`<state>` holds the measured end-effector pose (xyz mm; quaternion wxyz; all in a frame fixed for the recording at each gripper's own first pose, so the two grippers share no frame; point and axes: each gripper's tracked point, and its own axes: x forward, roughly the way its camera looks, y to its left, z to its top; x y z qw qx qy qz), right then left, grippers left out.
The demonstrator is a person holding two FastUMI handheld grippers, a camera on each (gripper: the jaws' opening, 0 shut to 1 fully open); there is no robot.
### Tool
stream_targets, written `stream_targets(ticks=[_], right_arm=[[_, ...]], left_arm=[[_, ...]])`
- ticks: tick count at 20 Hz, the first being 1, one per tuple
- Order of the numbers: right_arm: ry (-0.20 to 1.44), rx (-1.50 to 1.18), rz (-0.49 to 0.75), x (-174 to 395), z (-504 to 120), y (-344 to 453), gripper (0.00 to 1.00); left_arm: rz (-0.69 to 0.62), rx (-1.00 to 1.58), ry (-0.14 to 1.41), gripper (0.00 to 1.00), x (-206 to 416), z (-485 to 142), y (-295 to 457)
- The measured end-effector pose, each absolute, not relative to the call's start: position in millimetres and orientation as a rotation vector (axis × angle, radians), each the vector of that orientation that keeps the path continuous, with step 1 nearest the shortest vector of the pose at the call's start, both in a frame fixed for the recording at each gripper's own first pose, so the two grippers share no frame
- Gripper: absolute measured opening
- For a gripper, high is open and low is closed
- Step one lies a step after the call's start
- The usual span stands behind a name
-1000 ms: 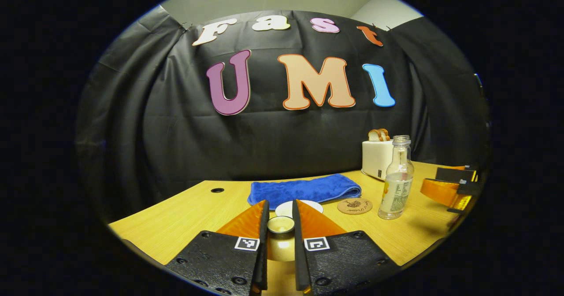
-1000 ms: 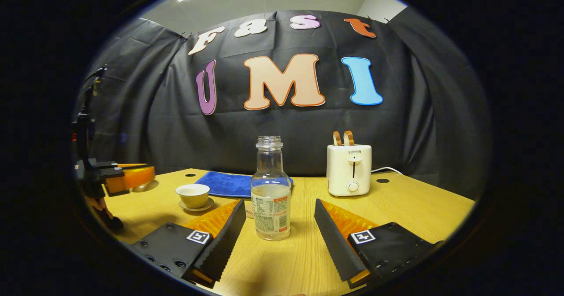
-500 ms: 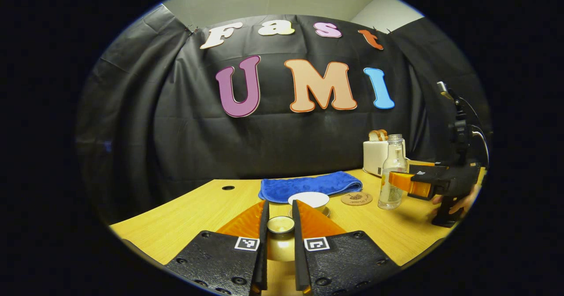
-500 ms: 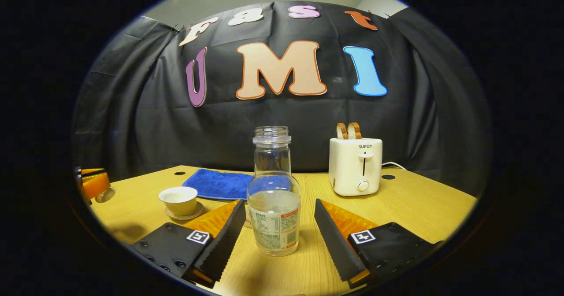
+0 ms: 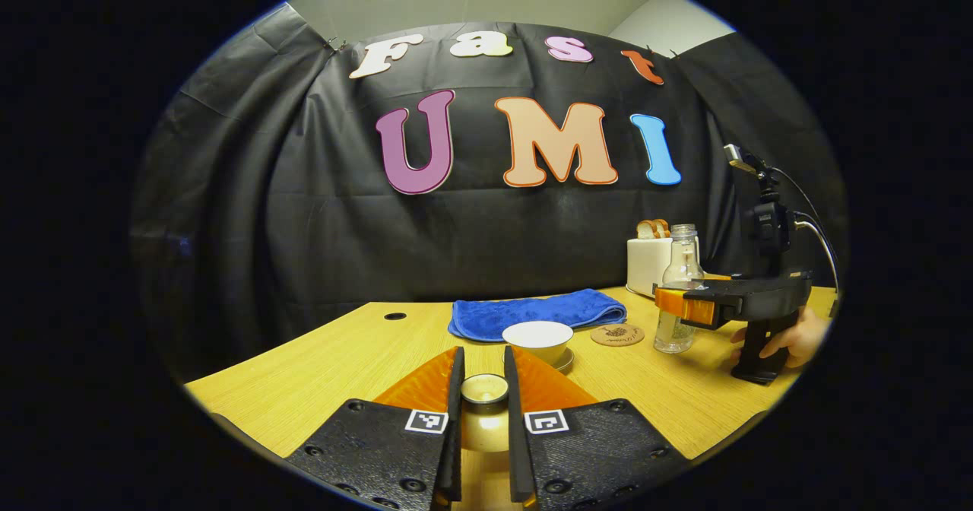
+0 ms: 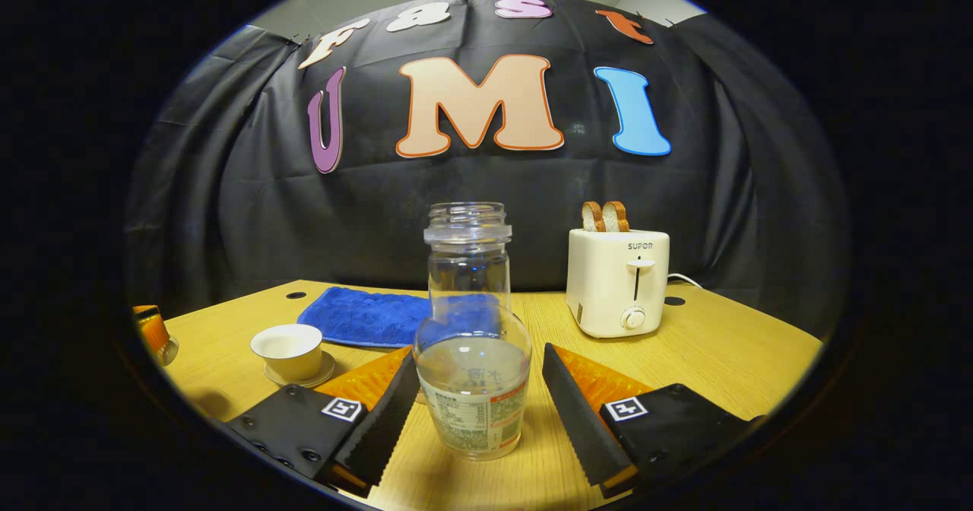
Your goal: Open the teacup lid with one hand, grasp the water bottle and pour water into the teacup with the other hand; after pouring, place the water bottle on the coaster and then close the teacup lid.
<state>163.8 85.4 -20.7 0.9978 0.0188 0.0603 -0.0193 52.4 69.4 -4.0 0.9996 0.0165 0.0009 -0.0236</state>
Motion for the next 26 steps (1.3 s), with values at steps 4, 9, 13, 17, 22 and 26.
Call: stream_targets(ticks=[4, 9, 13, 17, 22, 26], right_arm=[[0.121, 0.037, -0.039, 173, -22, 87, 1.00], [0.120, 0.026, -0.060, 172, -22, 86, 0.78], [0.118, 0.000, -0.065, 172, -21, 89, 0.73], [0.114, -0.099, -0.031, 176, -19, 101, 0.73], [0.123, -0.377, -0.022, 184, -16, 117, 0.73], [0.101, -0.638, 0.025, 186, -20, 144, 0.72]], left_arm=[[-0.051, 0.015, 0.006, 0.22, 53, -5, 70], [-0.057, 0.018, 0.003, 0.22, 53, -3, 70], [-0.062, 0.012, 0.001, 0.22, 53, -4, 69], [-0.074, -0.008, -0.001, 0.22, 54, -5, 68], [-0.082, -0.008, -0.001, 0.22, 53, -5, 71], [-0.077, -0.011, -0.003, 0.22, 52, -5, 77]])
